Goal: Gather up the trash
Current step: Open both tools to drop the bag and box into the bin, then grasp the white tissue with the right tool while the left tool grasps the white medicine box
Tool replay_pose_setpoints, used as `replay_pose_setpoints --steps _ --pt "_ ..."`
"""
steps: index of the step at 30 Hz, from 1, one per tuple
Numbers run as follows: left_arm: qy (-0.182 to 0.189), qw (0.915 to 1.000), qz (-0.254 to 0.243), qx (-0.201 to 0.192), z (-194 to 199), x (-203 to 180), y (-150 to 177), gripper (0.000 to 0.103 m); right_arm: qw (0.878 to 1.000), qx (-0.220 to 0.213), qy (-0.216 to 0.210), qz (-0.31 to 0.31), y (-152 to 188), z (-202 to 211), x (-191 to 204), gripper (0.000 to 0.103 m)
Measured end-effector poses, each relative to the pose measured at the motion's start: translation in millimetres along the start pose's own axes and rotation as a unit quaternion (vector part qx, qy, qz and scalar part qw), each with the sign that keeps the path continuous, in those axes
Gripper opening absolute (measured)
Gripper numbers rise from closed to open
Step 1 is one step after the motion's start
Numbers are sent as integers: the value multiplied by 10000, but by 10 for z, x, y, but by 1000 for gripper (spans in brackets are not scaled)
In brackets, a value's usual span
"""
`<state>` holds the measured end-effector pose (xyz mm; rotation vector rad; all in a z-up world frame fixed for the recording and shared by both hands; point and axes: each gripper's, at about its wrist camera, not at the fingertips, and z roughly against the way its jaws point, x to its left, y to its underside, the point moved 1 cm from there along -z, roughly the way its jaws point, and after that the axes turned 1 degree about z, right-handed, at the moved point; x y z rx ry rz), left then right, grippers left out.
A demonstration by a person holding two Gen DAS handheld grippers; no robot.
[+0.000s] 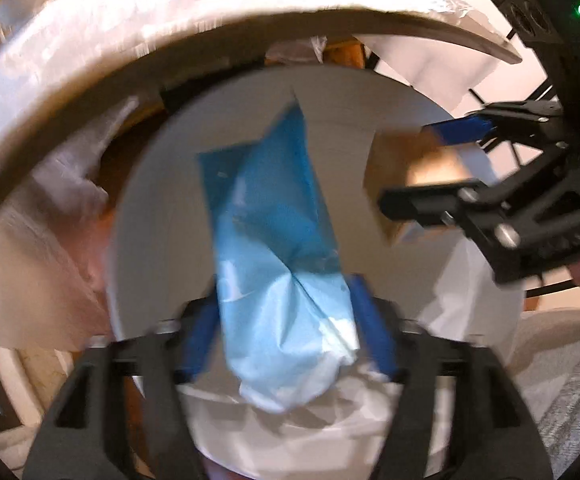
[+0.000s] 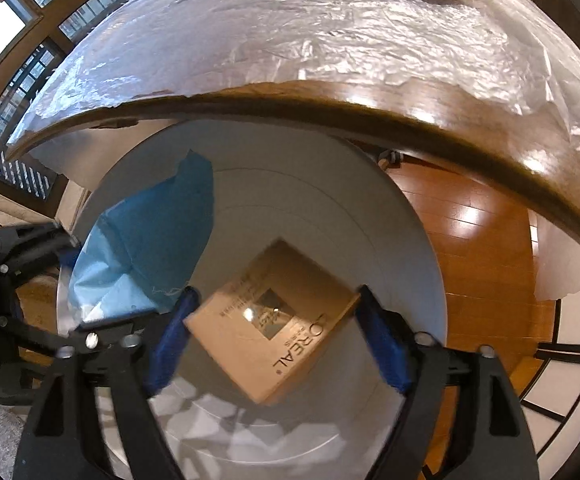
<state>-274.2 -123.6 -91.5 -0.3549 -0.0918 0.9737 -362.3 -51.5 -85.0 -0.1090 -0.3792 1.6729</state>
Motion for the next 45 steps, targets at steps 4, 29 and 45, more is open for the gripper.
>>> replay_pose_setpoints --steps 4,29,45 --pt "-65 10000 -26 19 13 -15 -15 83 10000 -21 59 5 8 59 -34 94" --pt "-1727 9631 -621 -1967 1253 229 -934 102 9561 -2245 1822 485 -713 1501 -161 99" --pt "-2525 9243 -2273 -1737 513 405 -1715 101 9797 -1756 964 39 -1326 789 -524 87"
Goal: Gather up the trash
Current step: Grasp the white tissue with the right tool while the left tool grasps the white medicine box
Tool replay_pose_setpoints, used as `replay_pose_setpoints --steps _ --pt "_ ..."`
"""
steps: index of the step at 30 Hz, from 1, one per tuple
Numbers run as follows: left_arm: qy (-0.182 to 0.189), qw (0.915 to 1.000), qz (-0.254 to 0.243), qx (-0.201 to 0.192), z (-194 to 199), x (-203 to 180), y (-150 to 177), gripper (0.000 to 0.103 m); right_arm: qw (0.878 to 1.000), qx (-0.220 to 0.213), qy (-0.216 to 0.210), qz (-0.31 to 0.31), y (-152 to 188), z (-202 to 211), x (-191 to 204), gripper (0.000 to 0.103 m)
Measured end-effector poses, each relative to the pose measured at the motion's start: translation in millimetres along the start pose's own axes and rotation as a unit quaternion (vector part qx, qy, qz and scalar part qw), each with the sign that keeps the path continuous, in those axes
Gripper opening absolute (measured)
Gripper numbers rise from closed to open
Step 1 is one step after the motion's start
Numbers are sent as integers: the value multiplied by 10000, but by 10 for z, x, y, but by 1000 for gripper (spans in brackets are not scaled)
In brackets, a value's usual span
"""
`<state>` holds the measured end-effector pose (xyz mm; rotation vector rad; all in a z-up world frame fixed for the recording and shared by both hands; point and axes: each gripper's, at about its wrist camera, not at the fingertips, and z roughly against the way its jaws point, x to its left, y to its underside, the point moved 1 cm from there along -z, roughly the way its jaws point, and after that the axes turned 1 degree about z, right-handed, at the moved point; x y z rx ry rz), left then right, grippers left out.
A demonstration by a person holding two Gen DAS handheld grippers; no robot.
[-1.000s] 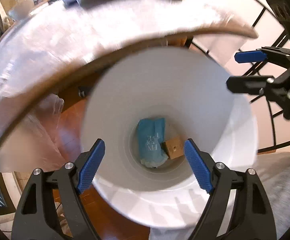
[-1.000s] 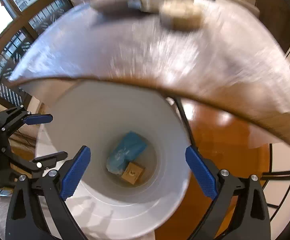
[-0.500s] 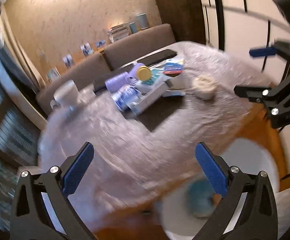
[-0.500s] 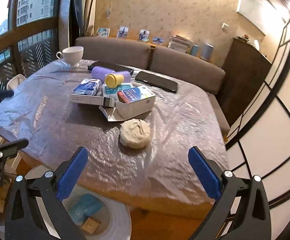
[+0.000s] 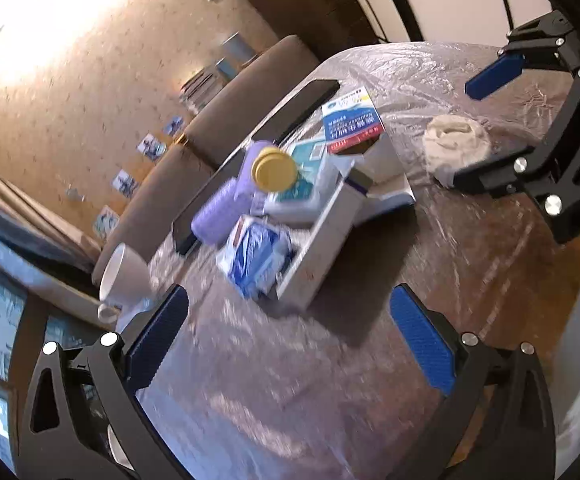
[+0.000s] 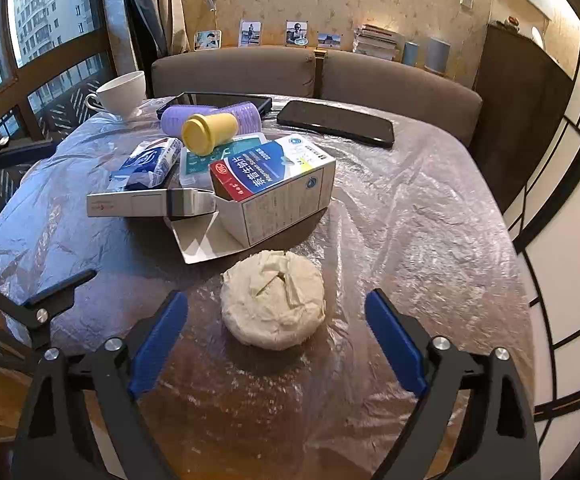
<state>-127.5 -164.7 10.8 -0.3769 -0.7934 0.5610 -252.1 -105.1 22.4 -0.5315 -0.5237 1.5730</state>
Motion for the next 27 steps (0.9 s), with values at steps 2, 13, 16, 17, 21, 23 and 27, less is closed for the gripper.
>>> replay_pose_setpoints --steps 2,13,16,17,21,23,27 --pt "60 9999 -110 -7 -79 10 -43 90 10000 7 -62 11 -2 -52 -8 84" --pt "838 9960 -298 19 -344 10 -231 59 9997 -18 25 262 -36 -159 26 77" --pt "893 9956 -260 -61 -307 -3 -263 58 9995 -68 -13 296 -52 -151 51 74" --pt "923 9954 -262 -69 -320 2 -274 51 9995 -75 -28 305 -56 -151 61 73" --pt "1142 9933 -146 -27 -365 24 -286 43 9991 -129 -152 363 -72 -153 98 71" --pt "1228 9924 -70 -50 -363 43 -285 39 9991 -154 -190 359 -74 -145 106 68" --pt "1274 9918 90 -40 -364 48 -290 38 9992 -161 -193 311 -66 -156 100 63"
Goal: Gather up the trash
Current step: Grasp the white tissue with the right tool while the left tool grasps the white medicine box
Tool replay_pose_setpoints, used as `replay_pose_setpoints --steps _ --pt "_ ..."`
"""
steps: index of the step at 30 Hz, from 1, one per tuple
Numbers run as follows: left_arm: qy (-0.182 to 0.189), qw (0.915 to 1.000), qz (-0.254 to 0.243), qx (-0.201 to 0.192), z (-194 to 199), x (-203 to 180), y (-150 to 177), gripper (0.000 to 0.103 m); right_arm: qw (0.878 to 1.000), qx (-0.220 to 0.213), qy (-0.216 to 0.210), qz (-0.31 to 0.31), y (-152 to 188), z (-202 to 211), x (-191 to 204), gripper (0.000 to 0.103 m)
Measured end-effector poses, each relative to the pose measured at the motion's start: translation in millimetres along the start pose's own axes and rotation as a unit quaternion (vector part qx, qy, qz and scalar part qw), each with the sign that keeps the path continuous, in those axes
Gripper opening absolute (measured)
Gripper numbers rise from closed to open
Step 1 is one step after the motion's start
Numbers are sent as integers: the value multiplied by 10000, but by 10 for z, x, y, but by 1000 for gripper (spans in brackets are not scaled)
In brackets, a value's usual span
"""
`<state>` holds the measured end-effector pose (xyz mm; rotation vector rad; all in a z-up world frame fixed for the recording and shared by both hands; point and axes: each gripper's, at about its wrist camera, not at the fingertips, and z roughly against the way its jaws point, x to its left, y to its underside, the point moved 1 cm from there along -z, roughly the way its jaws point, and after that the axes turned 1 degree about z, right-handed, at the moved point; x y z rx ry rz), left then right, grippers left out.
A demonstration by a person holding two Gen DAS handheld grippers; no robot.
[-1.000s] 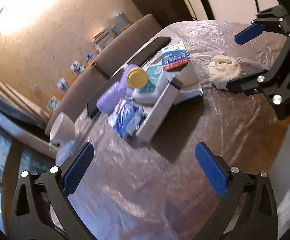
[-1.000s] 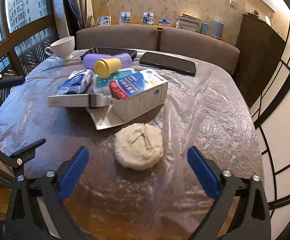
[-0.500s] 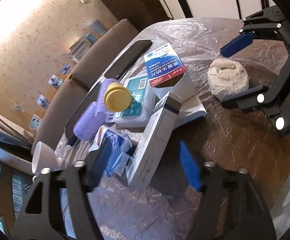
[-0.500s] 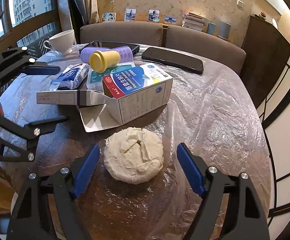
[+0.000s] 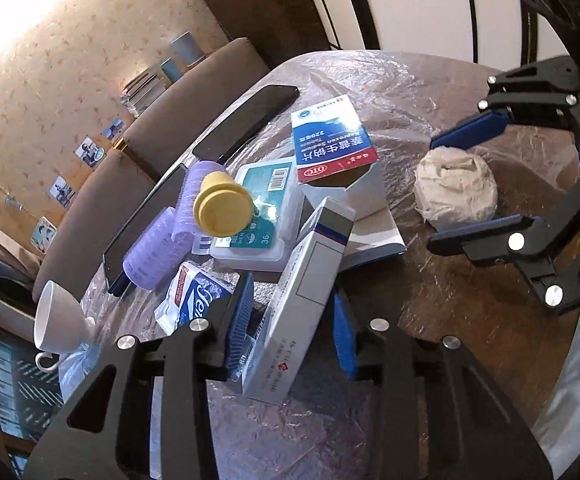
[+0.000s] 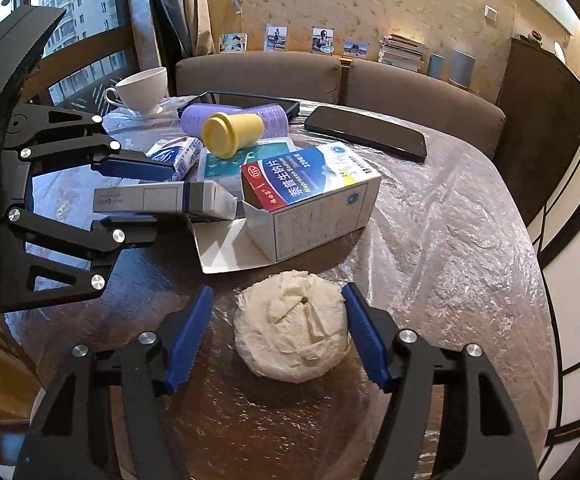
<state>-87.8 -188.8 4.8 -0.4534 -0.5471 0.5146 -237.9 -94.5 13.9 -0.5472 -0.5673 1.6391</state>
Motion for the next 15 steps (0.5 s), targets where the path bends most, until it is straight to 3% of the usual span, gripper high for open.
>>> replay_pose_setpoints --steps 2,7,15 --pt "34 10000 65 -12 8 14 2 33 10000 15 41 11 9 -7 2 62" --pt "97 9997 202 -5 43 29 27 32 9999 80 63 22 27 -24 -4 51" --pt "268 9975 639 -97 213 128 36 25 9991 106 -219 -334 29 46 -106 50"
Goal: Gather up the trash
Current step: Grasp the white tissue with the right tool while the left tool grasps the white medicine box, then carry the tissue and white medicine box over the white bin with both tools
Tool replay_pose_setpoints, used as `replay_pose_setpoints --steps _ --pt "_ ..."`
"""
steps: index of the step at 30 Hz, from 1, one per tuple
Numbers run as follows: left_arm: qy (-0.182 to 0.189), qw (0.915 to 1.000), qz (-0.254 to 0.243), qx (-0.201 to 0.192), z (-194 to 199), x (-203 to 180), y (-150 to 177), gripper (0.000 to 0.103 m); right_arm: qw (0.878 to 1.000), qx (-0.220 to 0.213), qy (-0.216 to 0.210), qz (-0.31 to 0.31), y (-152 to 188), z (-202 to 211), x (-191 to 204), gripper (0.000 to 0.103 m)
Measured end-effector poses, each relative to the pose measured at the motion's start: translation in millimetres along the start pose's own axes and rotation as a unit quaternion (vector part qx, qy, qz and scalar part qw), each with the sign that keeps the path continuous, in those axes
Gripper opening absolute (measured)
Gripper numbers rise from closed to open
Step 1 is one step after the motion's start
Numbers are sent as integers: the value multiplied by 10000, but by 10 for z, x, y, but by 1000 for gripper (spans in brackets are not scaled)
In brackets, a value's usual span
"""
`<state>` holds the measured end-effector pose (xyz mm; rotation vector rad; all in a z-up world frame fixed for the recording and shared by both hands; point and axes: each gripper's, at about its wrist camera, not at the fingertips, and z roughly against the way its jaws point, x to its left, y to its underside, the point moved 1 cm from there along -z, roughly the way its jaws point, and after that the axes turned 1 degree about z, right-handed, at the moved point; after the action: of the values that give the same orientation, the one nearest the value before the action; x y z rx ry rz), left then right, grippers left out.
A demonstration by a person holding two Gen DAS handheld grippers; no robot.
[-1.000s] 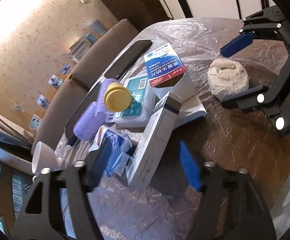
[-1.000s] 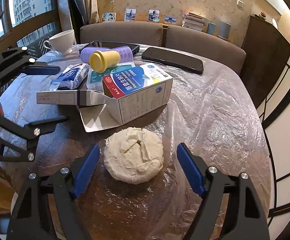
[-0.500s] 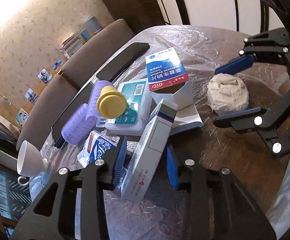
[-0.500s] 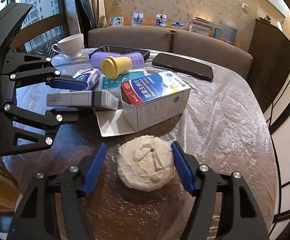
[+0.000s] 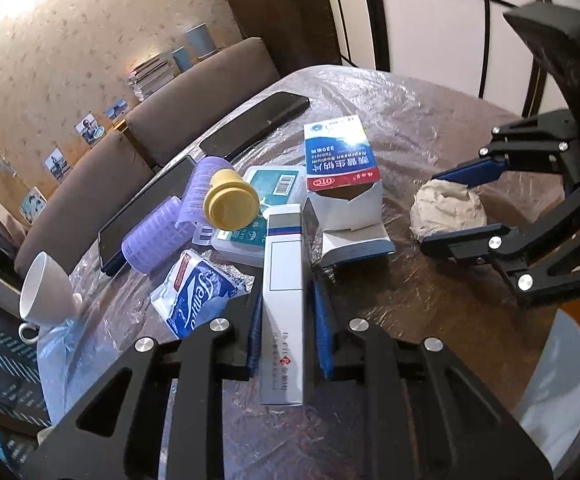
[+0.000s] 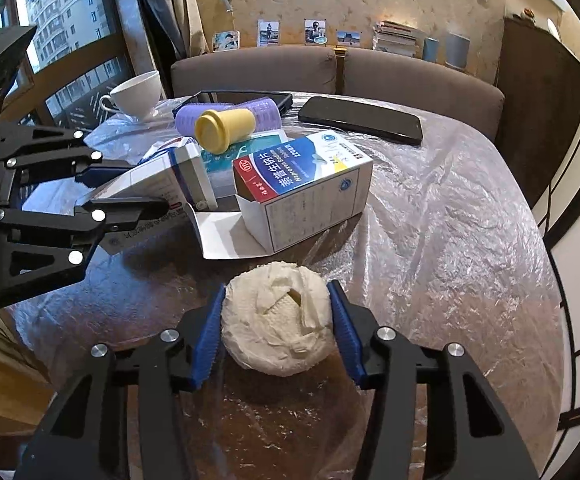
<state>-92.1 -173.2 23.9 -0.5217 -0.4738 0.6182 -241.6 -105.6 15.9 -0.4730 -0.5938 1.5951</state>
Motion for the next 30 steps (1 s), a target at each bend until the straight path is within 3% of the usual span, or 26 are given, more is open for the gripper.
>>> replay_pose_setpoints --steps 6,13,14,18,30 --pt "46 9994 355 -31 99 51 3 24 9999 -36 -87 -76 -2 70 -12 50" --pt "83 9988 428 211 -7 19 73 24 9999 30 -91 -37 13 59 -1 50" --pt "112 9986 458 232 -19 22 90 20 9999 40 -98 -37 14 55 -1 50" --pt "218 9970 697 260 -23 58 102 19 9997 107 -163 -114 39 42 -5 50" --pt "272 9926 1177 91 219 95 128 19 9992 56 -327 -230 13 152 -23 50"
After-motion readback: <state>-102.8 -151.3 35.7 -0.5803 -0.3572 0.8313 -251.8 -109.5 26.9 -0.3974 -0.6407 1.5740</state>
